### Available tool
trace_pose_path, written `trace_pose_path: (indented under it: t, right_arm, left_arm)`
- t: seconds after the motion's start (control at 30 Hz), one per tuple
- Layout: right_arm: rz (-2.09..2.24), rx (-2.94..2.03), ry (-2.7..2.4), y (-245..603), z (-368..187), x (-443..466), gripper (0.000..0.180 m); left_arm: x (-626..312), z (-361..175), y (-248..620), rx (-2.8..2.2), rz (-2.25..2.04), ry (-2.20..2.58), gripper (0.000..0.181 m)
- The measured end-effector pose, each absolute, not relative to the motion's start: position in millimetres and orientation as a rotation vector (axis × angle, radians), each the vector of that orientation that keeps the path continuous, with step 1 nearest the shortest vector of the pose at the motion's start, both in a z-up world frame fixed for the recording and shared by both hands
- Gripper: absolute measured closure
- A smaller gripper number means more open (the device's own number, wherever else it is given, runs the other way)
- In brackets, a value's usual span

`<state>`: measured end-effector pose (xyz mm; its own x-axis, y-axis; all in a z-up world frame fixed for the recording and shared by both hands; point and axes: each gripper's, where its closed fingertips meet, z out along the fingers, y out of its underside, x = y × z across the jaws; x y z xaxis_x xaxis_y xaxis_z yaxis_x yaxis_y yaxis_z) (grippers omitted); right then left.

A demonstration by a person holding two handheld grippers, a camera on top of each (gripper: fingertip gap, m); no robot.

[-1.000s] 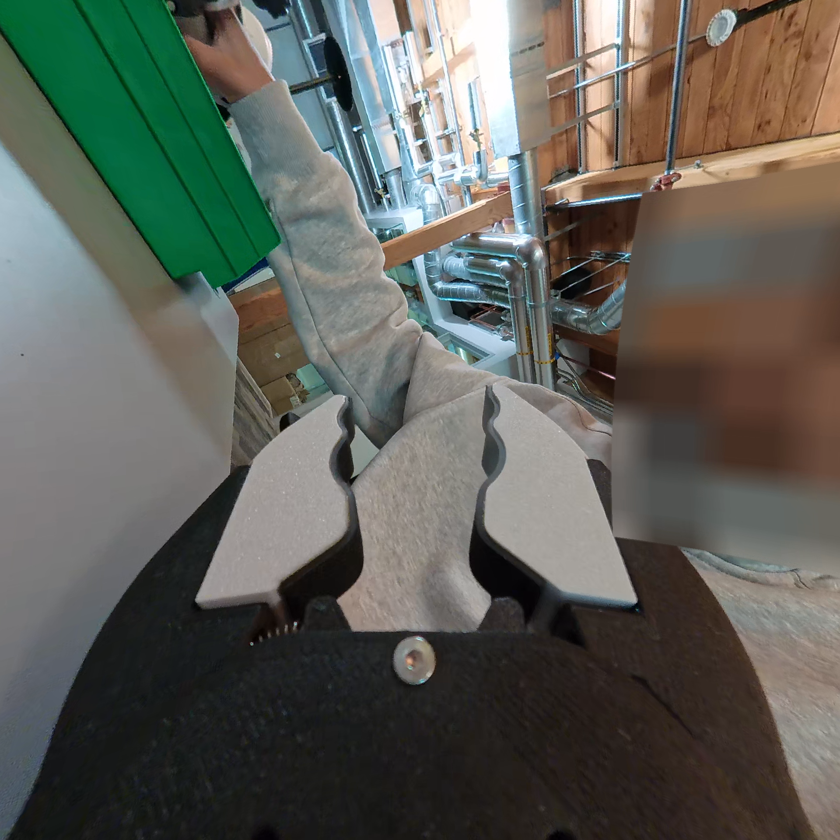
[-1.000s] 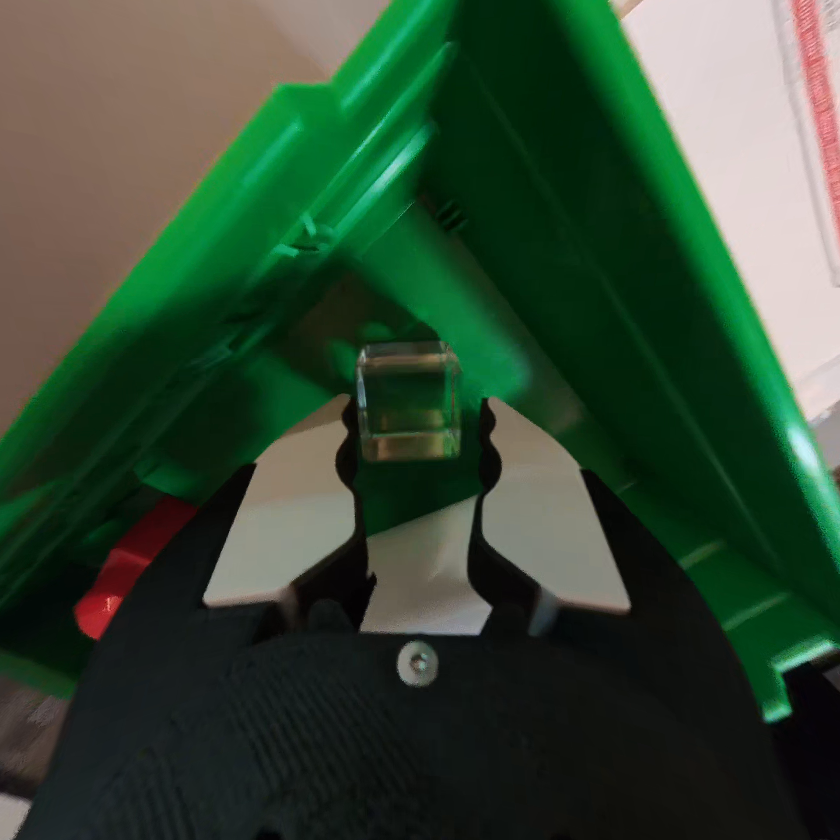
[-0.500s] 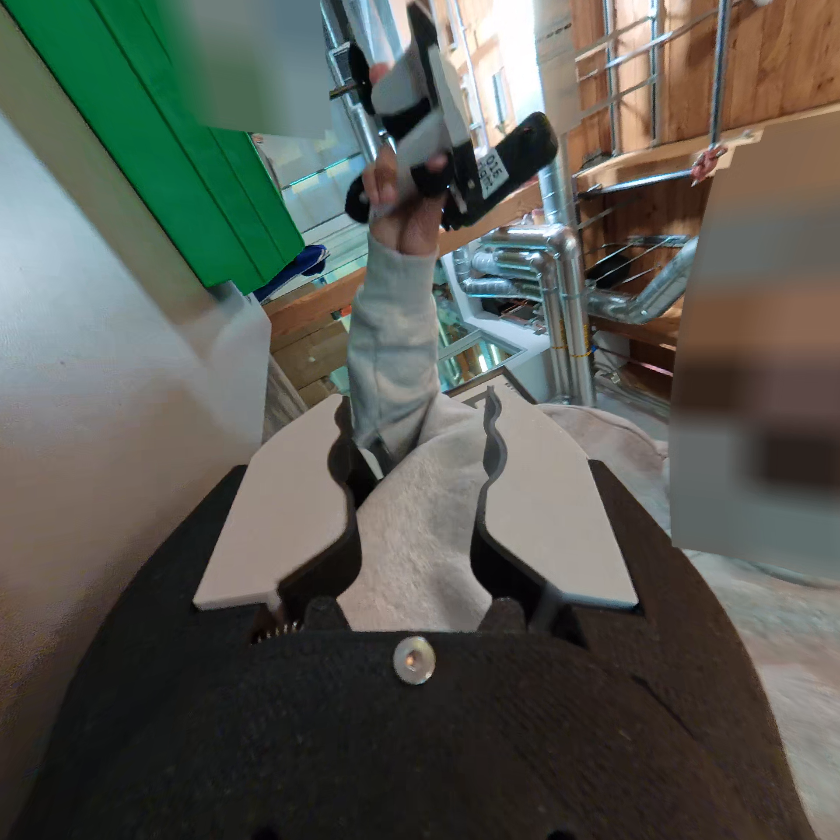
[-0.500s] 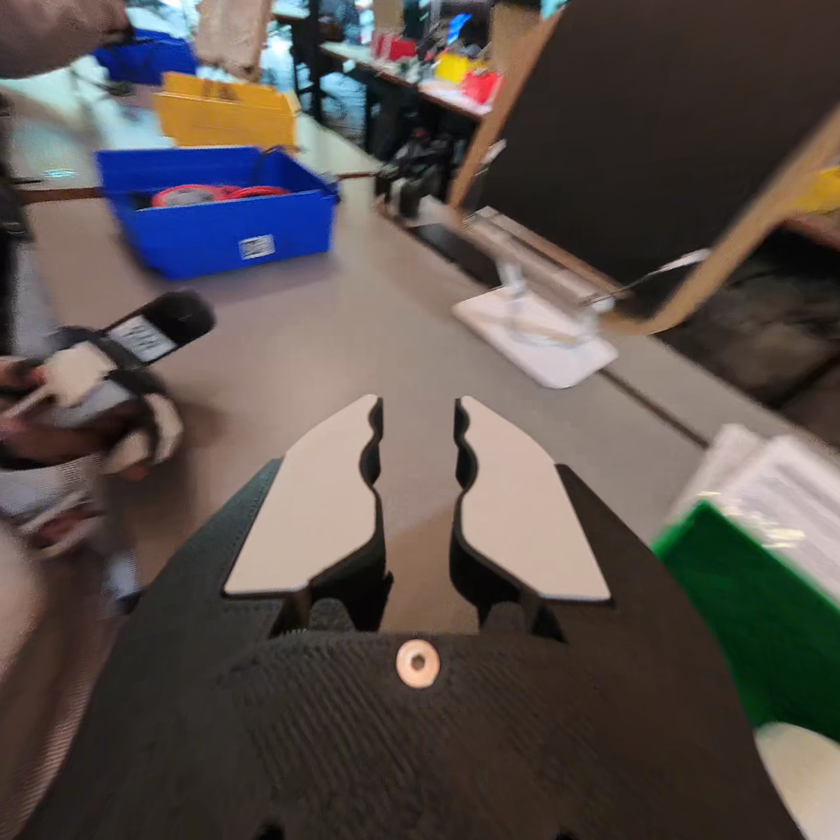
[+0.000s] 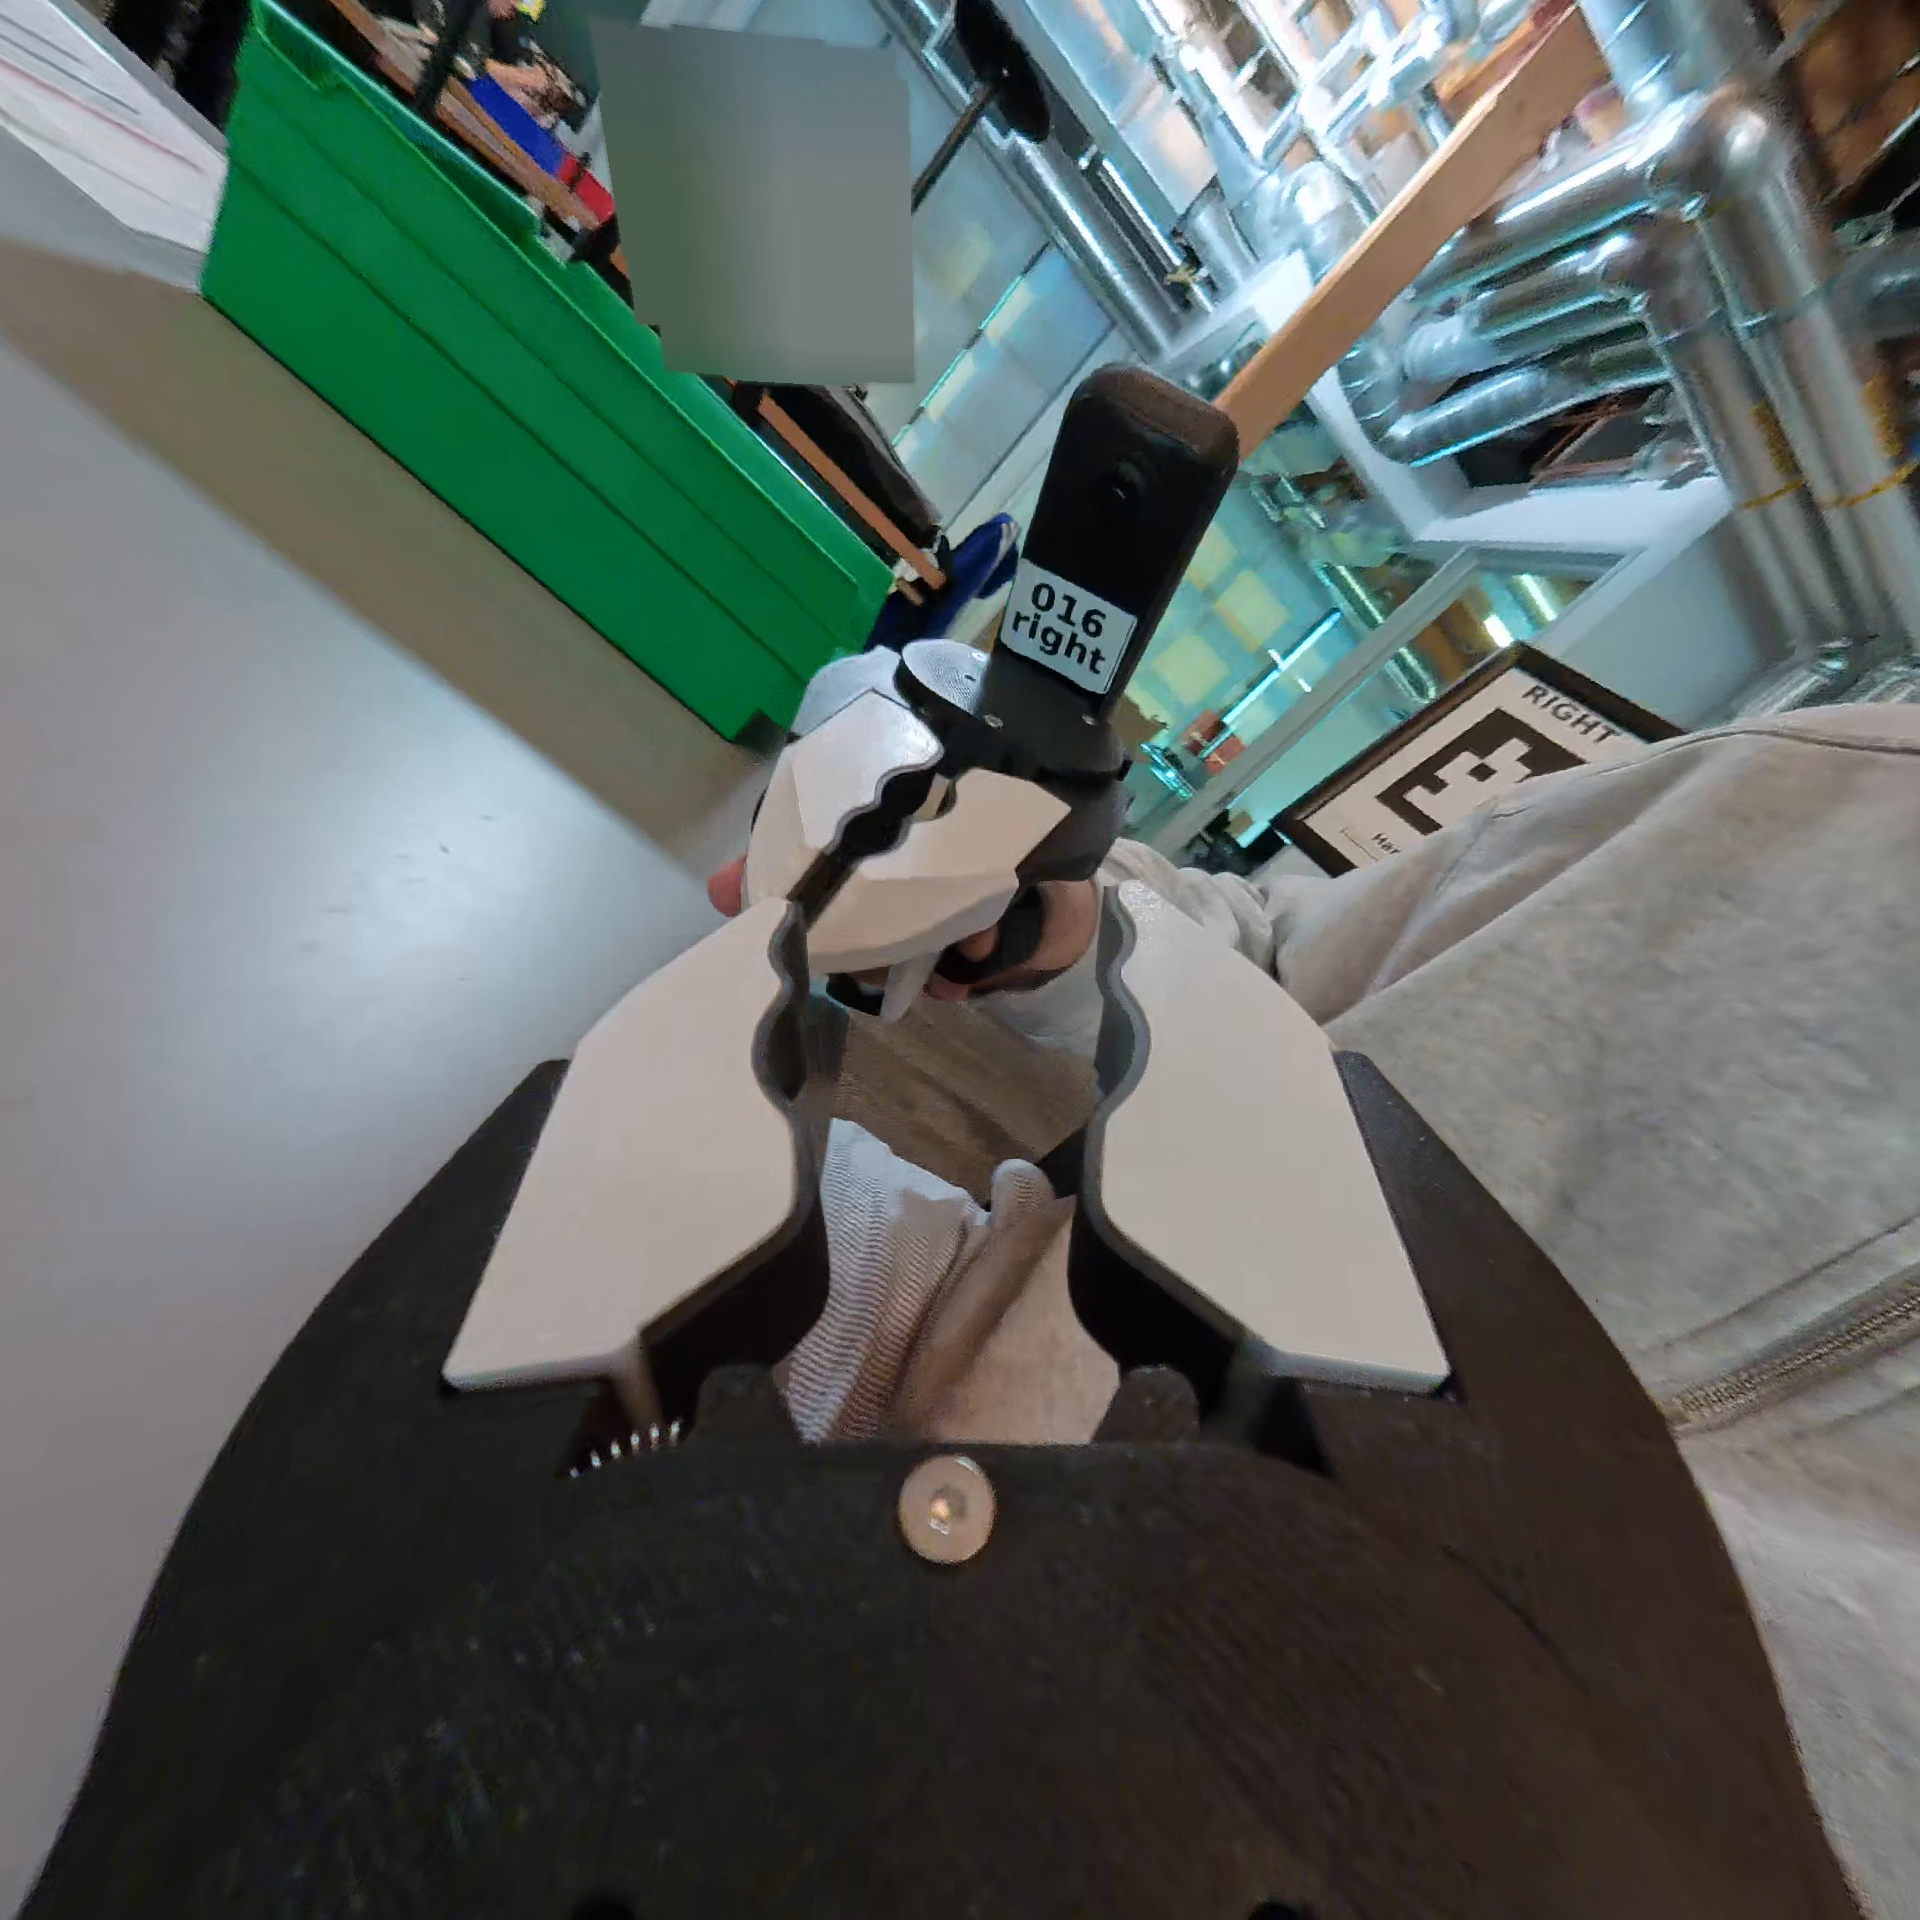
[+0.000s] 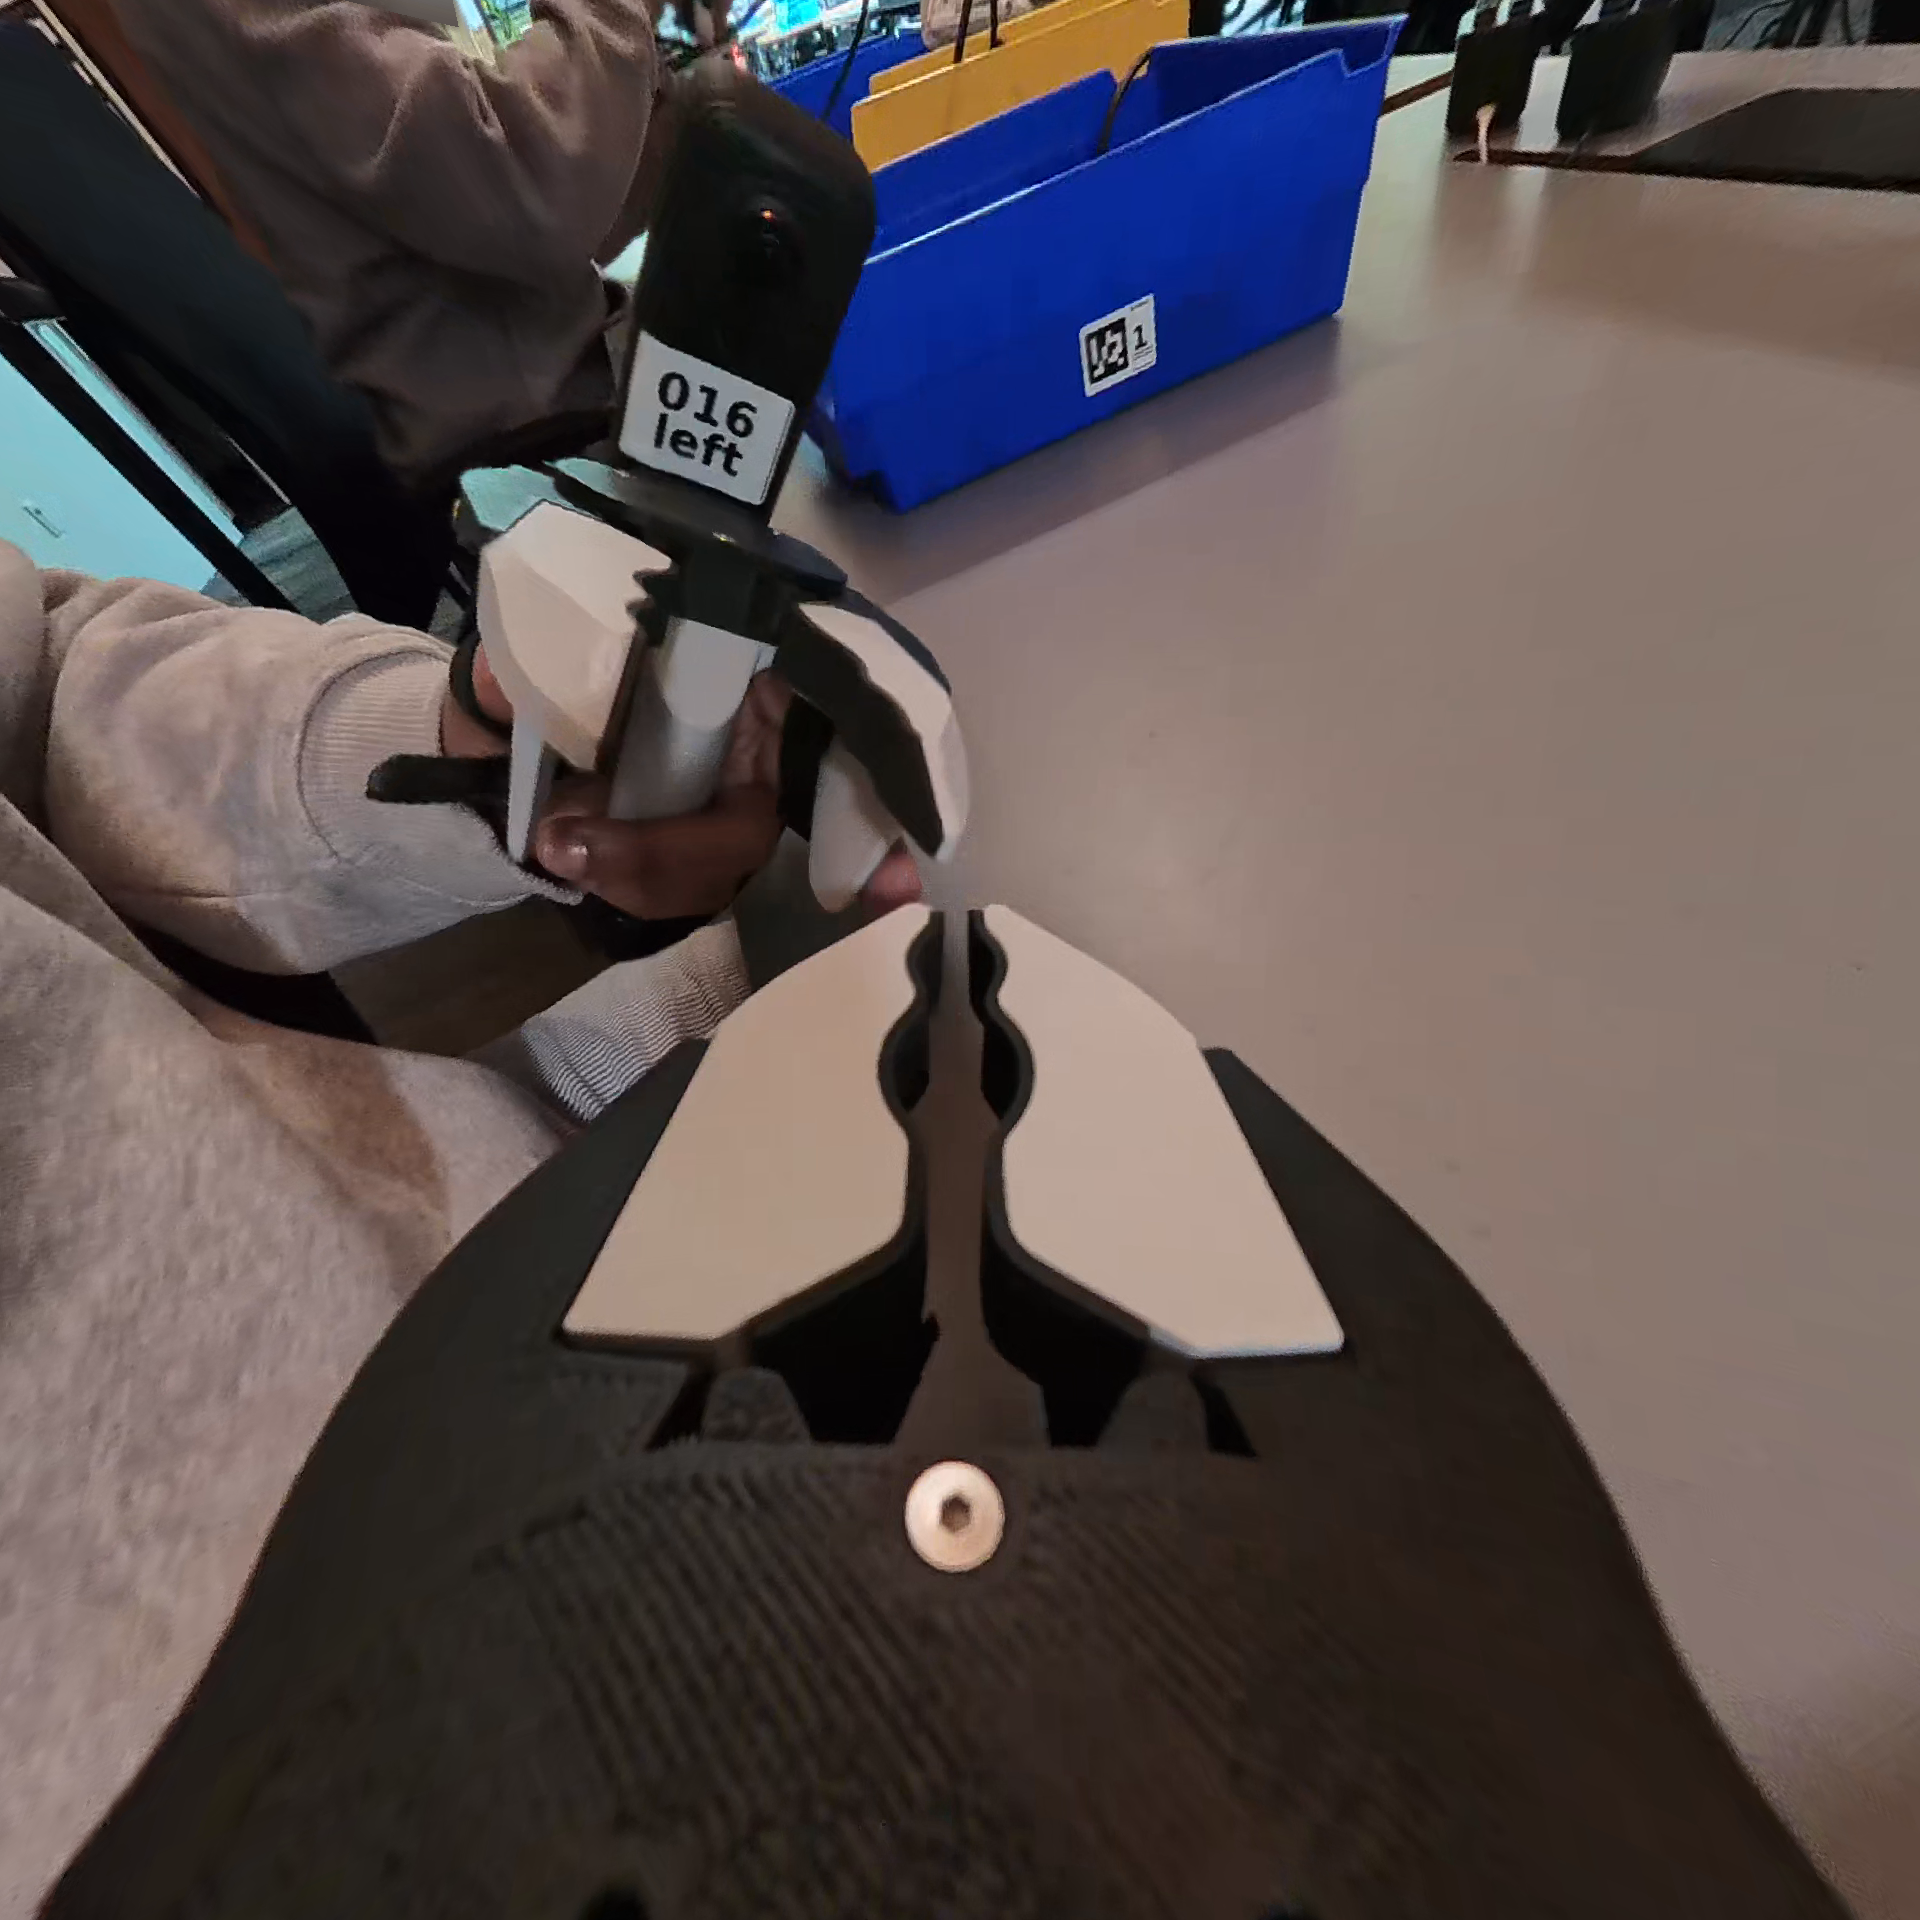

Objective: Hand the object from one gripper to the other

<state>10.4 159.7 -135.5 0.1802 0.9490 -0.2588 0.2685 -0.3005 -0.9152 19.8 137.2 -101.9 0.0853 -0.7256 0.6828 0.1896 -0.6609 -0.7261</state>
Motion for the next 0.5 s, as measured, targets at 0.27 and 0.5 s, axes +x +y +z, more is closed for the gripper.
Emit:
trace_pose_path:
  t: [0.27, 0.5]
  right_arm:
    - [1.257, -1.718, -1.102, 164, -133, 14, 0.169]
    - [1.323, -1.724, -1.141, 156, -134, 17, 0.167]
  left_arm:
    - [-31, -85, 172, -1.624, -1.43, 0.449, 0.134]
    - [-264, -17, 225, -1.615, -0.459, 0.269, 0.158]
